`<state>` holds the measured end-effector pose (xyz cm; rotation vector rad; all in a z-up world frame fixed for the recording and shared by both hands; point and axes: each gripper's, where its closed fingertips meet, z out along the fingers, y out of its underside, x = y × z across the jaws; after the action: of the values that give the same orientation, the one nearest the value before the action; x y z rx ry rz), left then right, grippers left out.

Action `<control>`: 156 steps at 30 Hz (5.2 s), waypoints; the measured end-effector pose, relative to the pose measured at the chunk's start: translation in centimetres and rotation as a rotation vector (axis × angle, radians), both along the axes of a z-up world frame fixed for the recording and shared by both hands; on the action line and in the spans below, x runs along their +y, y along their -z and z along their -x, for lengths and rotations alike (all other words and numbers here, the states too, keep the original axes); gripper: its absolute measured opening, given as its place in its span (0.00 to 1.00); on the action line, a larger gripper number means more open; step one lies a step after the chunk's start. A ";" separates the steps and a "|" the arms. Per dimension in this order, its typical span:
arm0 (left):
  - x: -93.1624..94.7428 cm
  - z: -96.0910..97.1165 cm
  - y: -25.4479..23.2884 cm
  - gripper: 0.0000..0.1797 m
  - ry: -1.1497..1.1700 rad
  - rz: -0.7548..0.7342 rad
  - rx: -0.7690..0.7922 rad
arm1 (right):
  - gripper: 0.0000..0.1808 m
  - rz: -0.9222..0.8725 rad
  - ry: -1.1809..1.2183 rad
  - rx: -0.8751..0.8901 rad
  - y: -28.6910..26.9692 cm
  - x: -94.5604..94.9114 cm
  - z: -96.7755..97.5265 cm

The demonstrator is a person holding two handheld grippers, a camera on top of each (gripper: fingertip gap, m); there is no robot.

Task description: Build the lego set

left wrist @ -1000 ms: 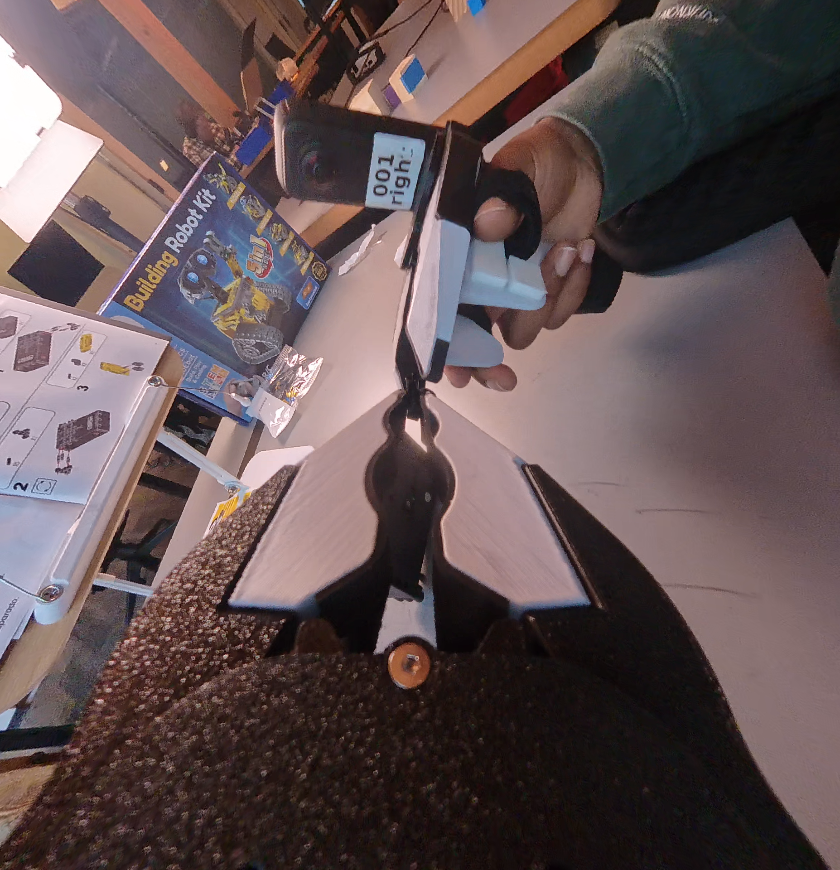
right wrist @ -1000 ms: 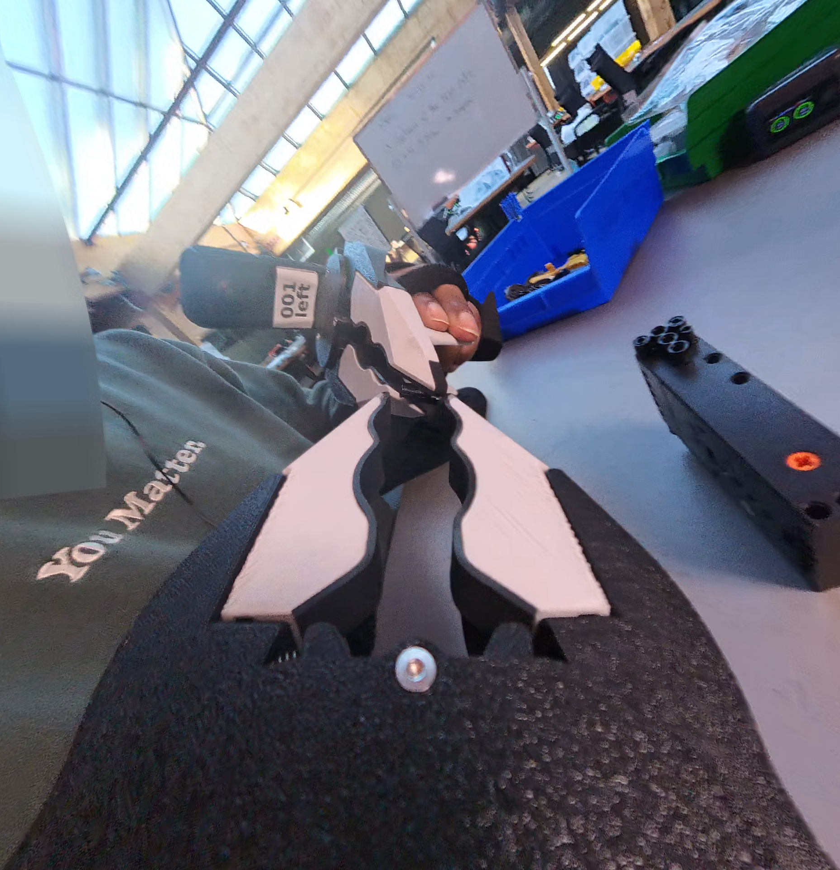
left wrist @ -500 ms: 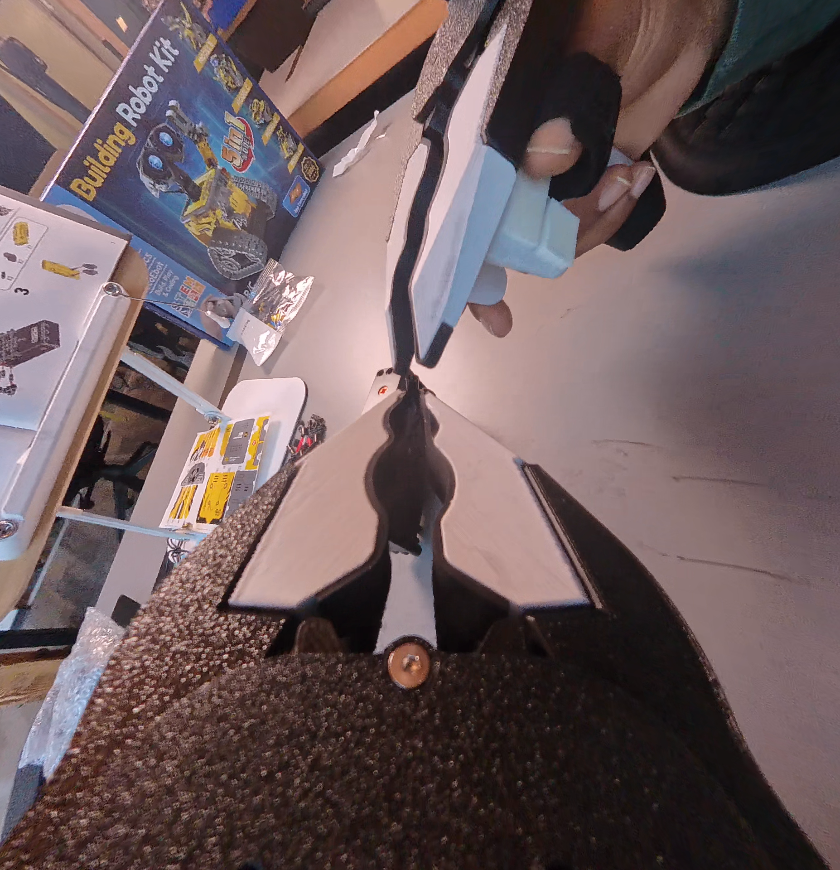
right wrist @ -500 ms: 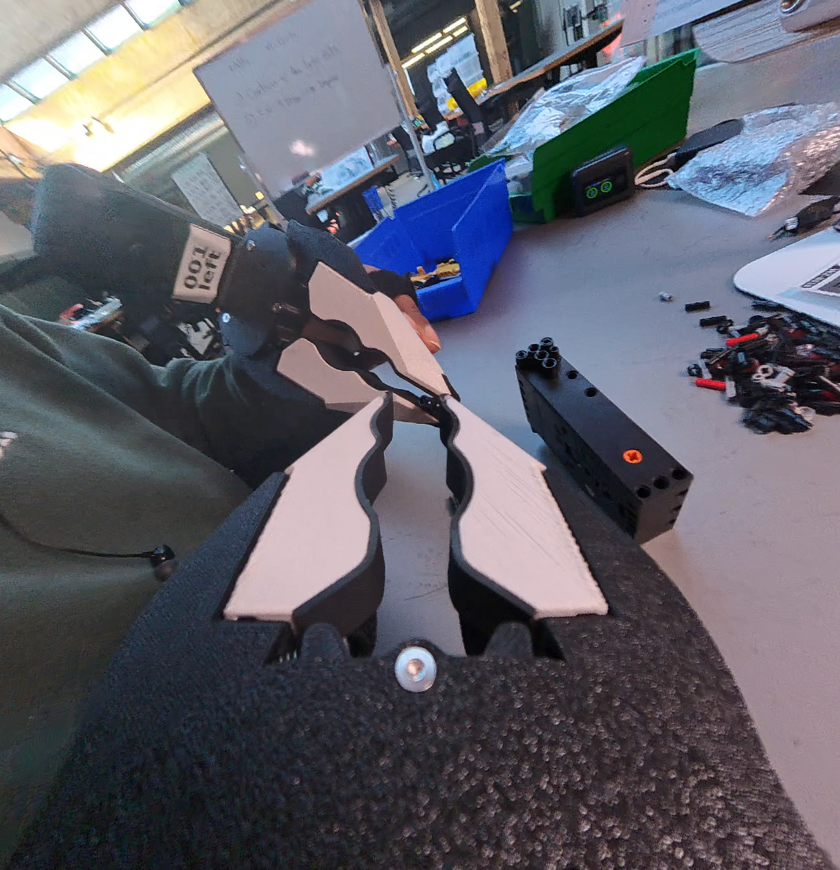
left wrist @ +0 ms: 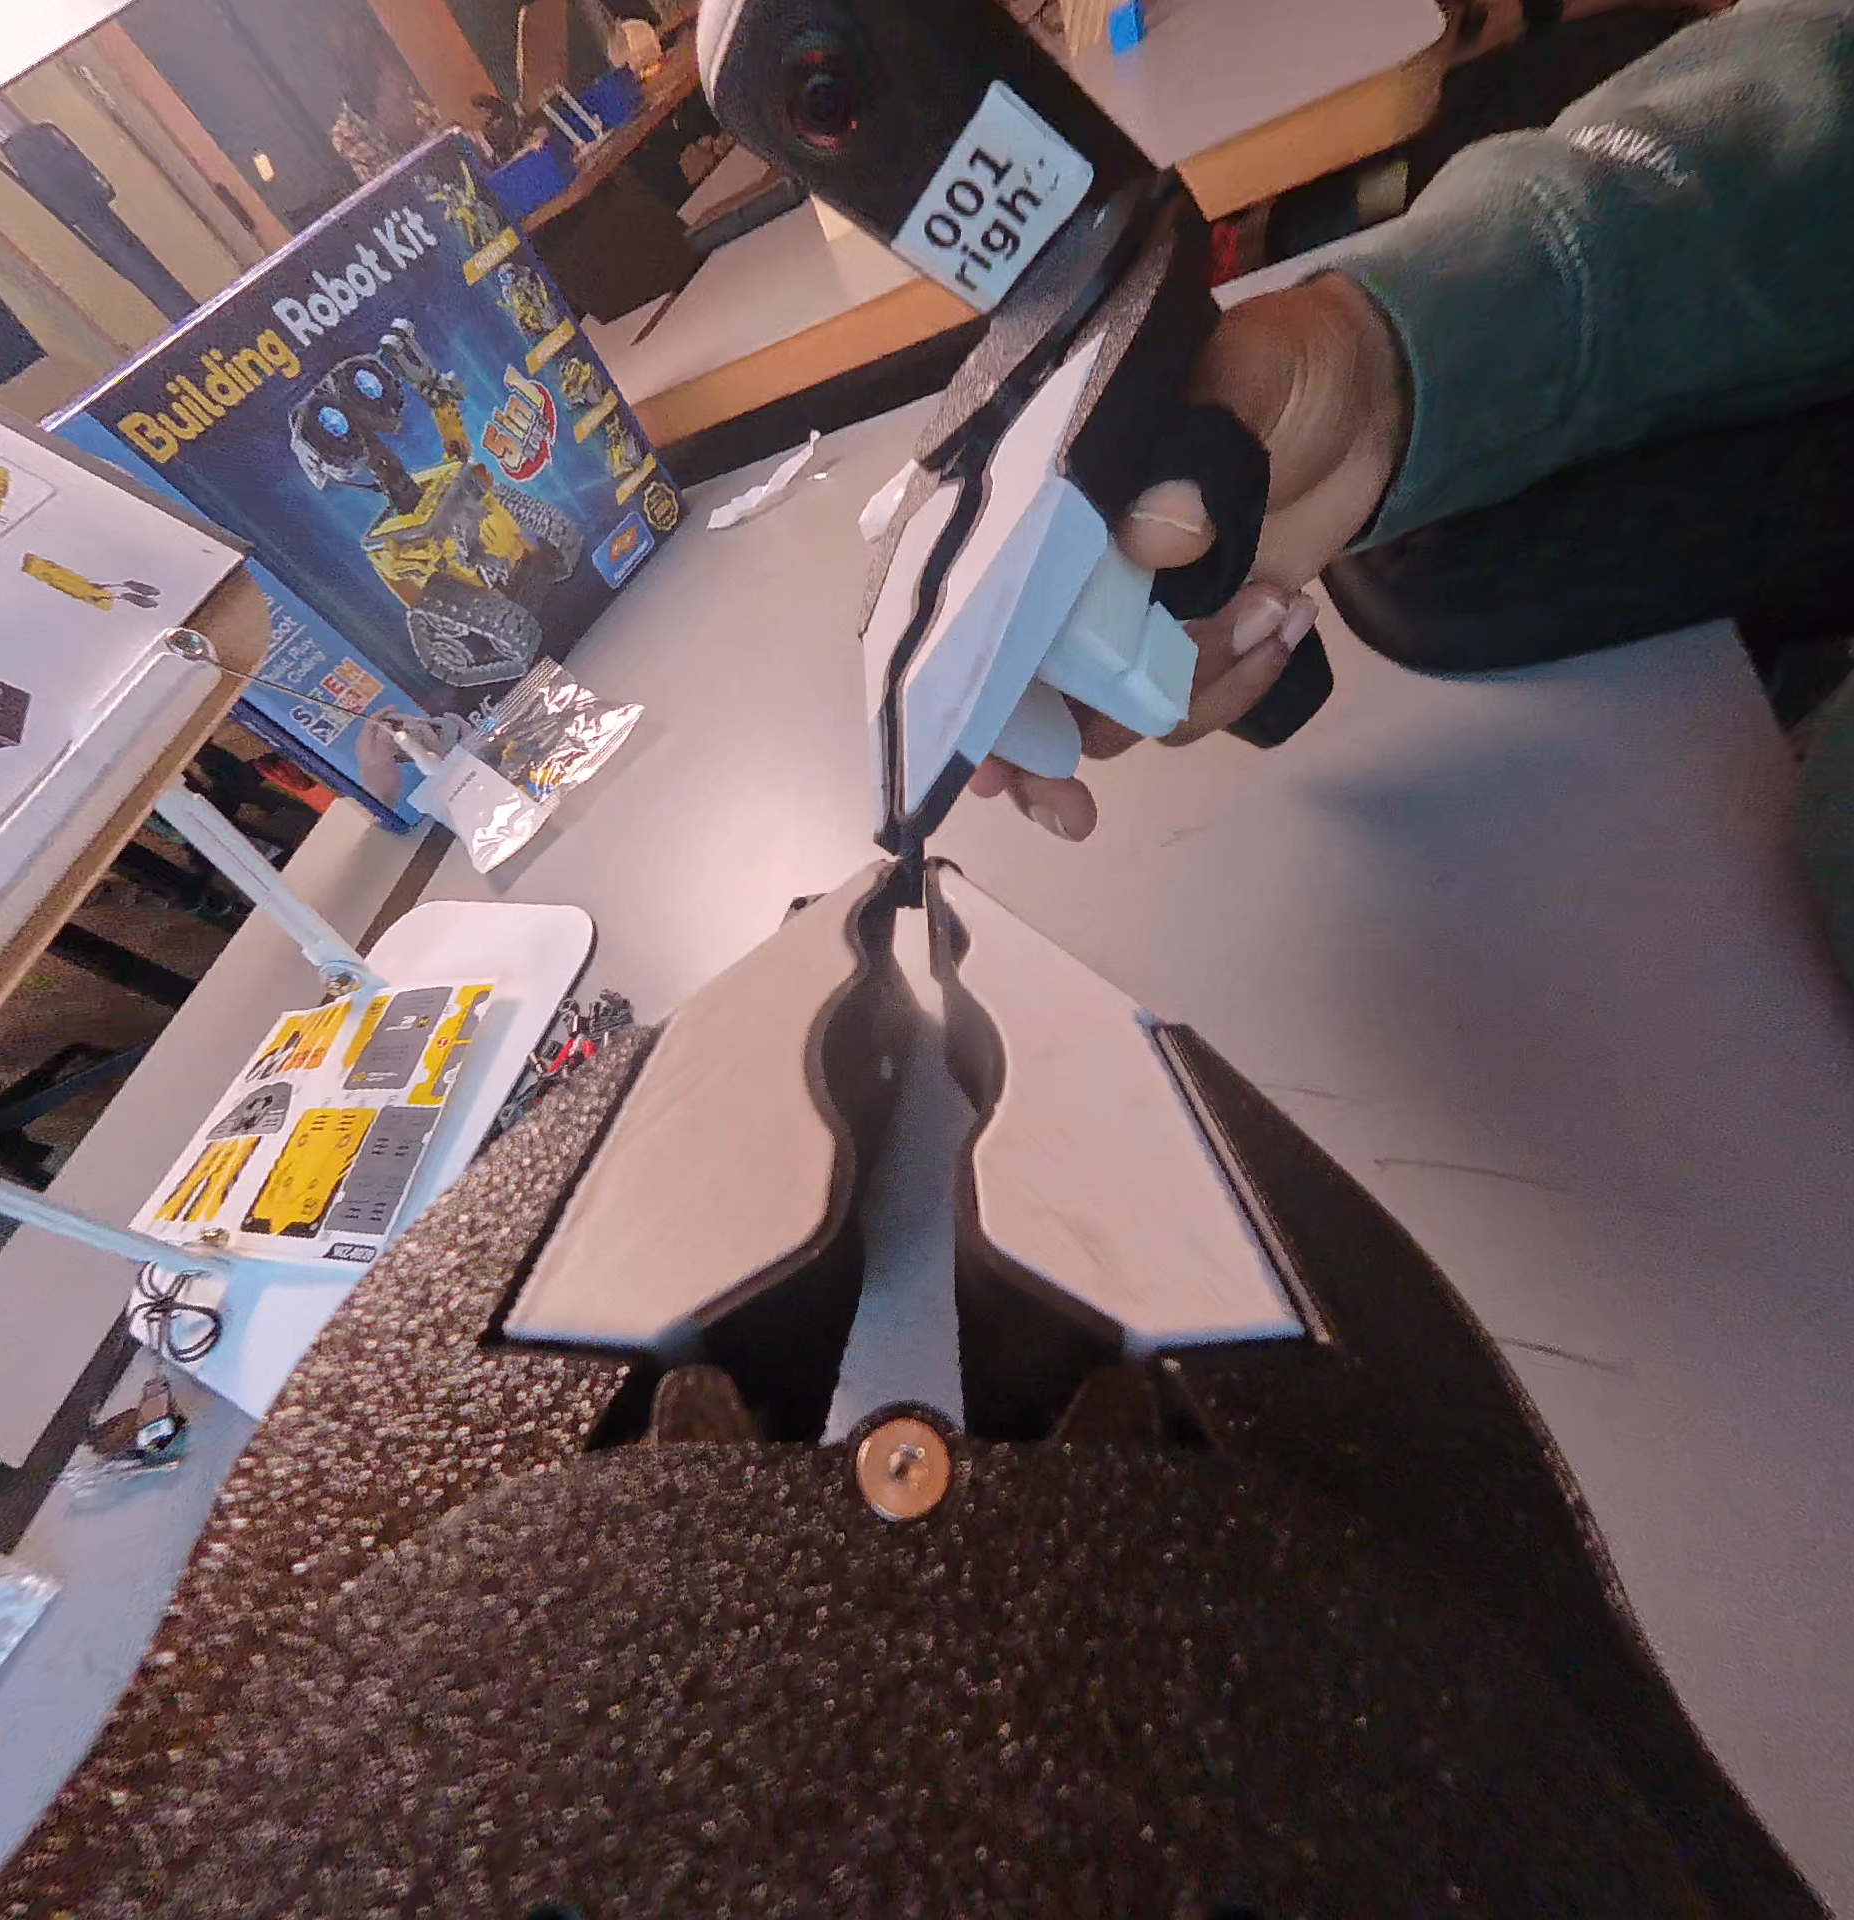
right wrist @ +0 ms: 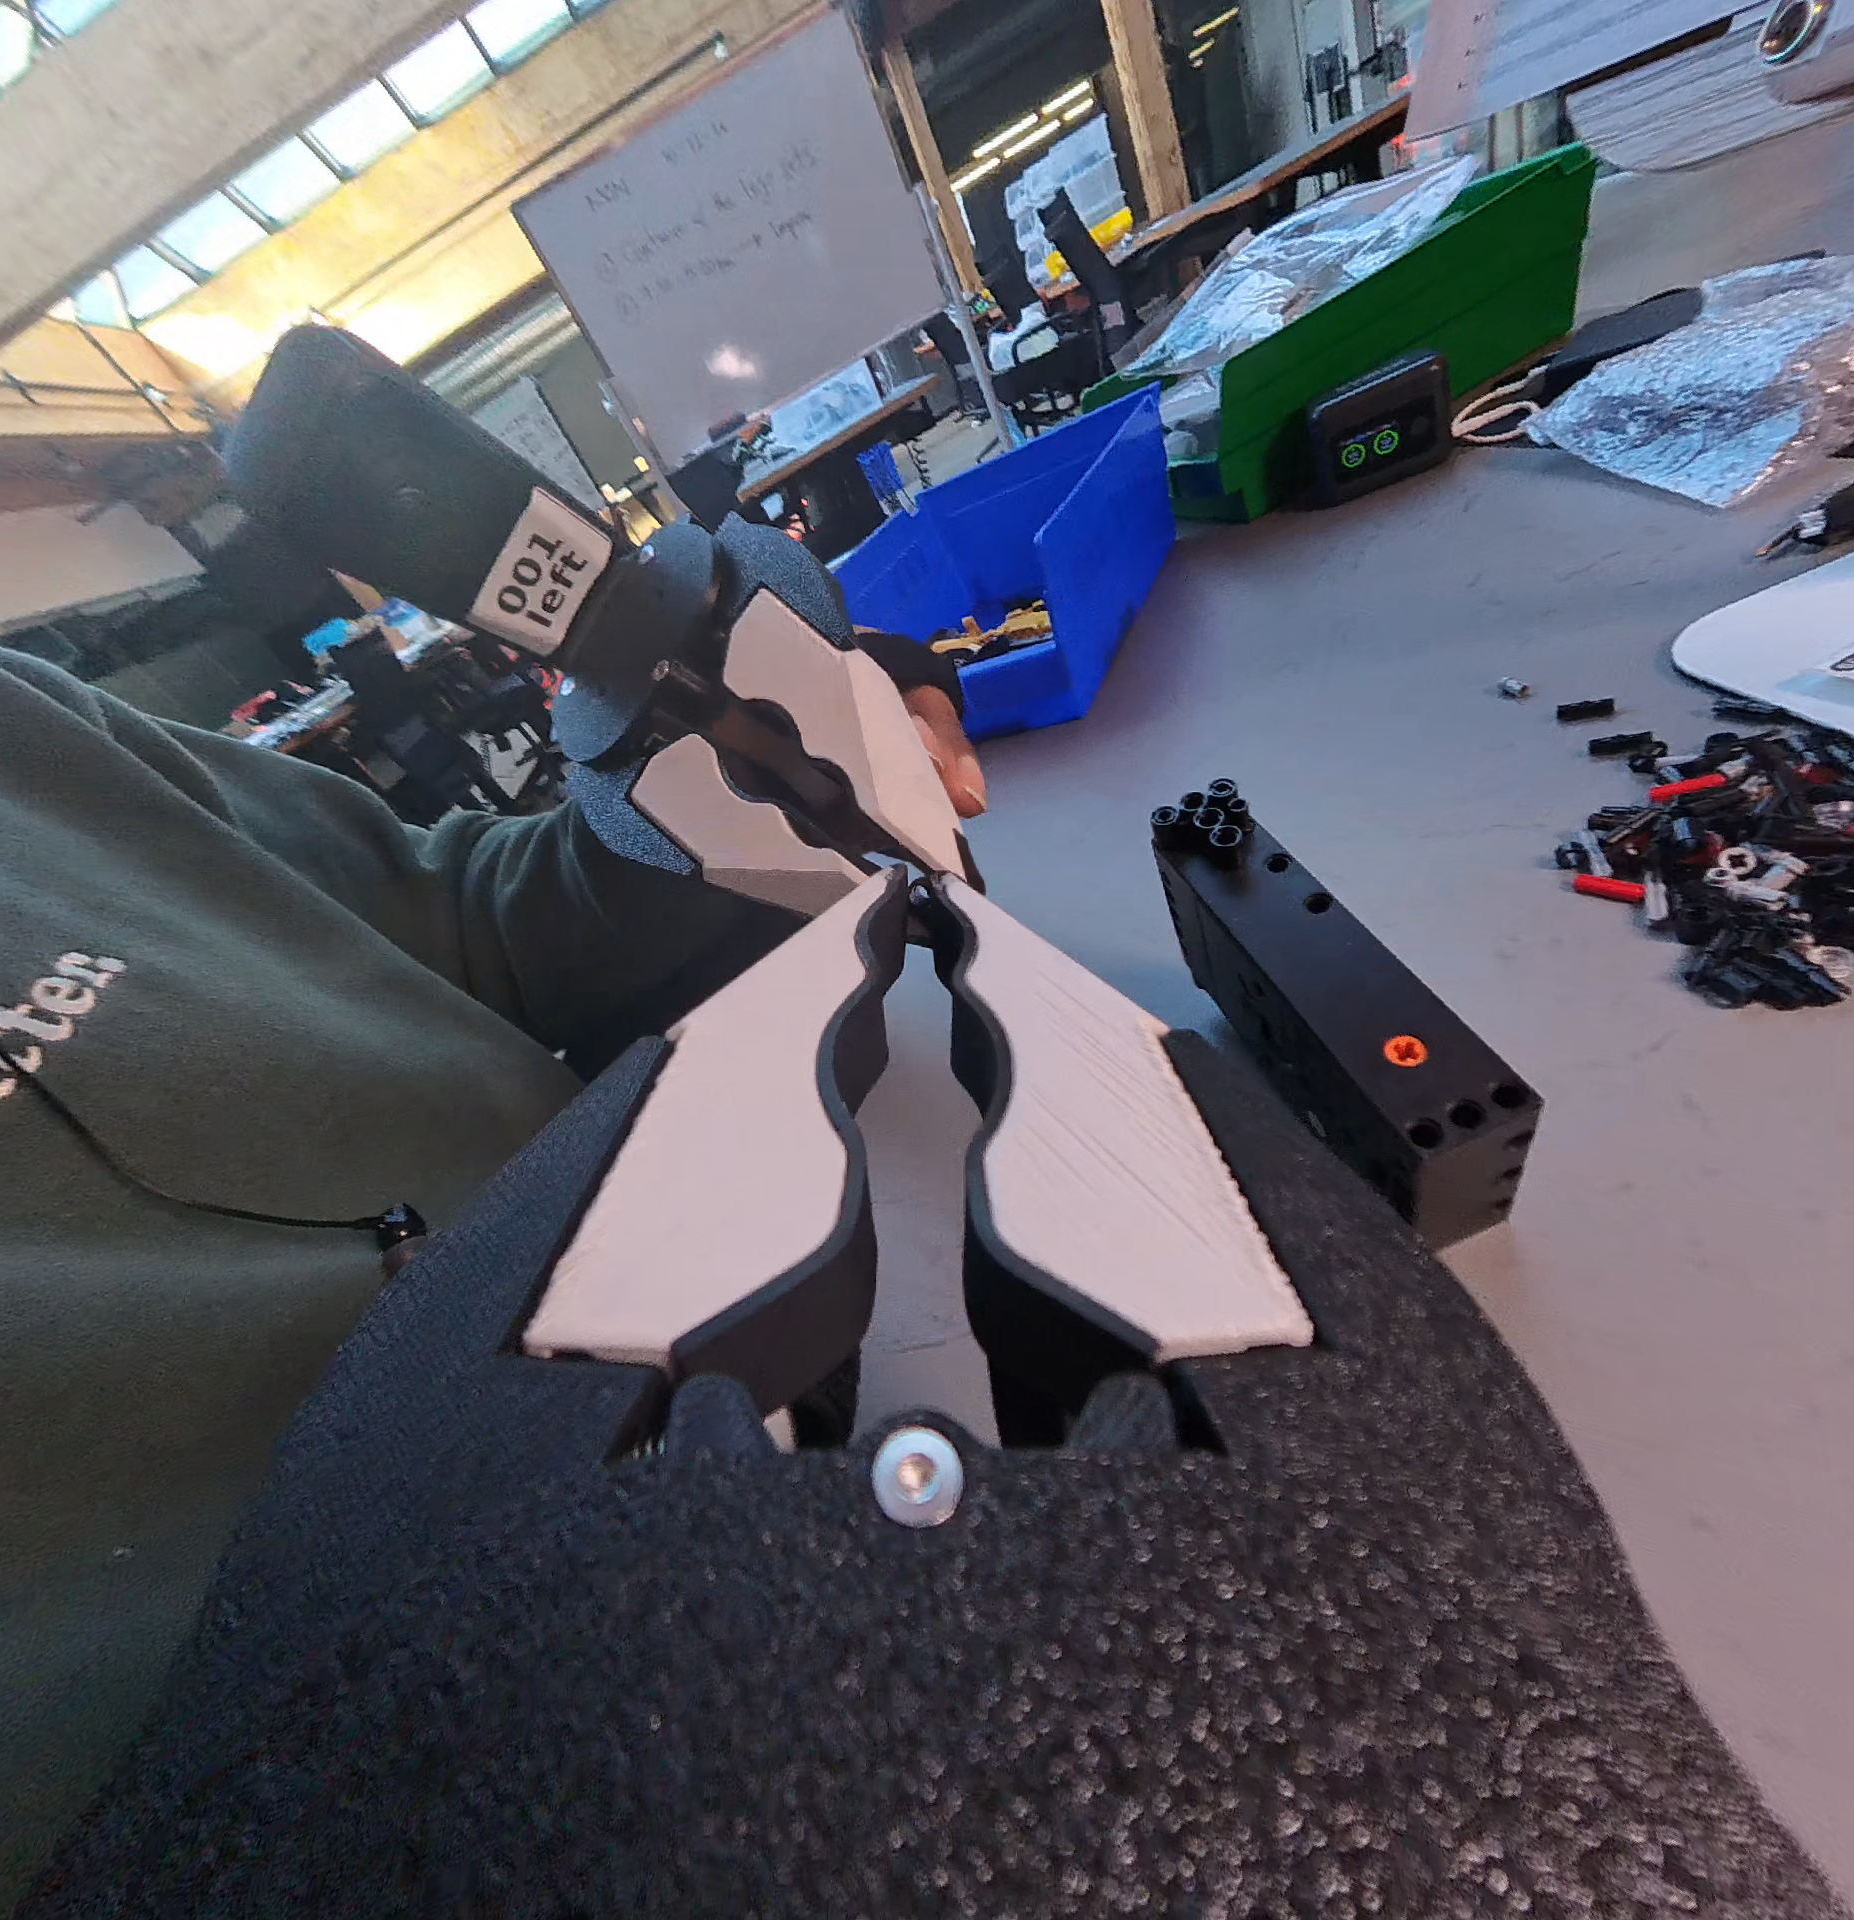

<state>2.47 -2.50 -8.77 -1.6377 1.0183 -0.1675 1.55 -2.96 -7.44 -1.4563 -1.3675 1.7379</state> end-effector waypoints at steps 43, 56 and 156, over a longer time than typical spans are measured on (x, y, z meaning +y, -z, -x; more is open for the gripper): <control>-0.4 -0.4 1.0 0.02 0.171 0.221 -0.437 | 0.01 -0.092 -0.148 0.099 1.3 0.0 -0.2; -0.2 0.1 1.0 0.02 0.146 0.215 -0.430 | 0.02 -0.118 -0.114 0.110 1.4 0.1 0.3; 3.2 5.9 6.0 0.14 -0.074 0.377 -0.263 | 0.01 -1.093 -0.804 -0.815 5.1 3.5 5.5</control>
<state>-3.39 0.74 -14.80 -1.9285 0.7530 -0.5379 -3.90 0.57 -12.57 -0.9524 -2.9365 0.2923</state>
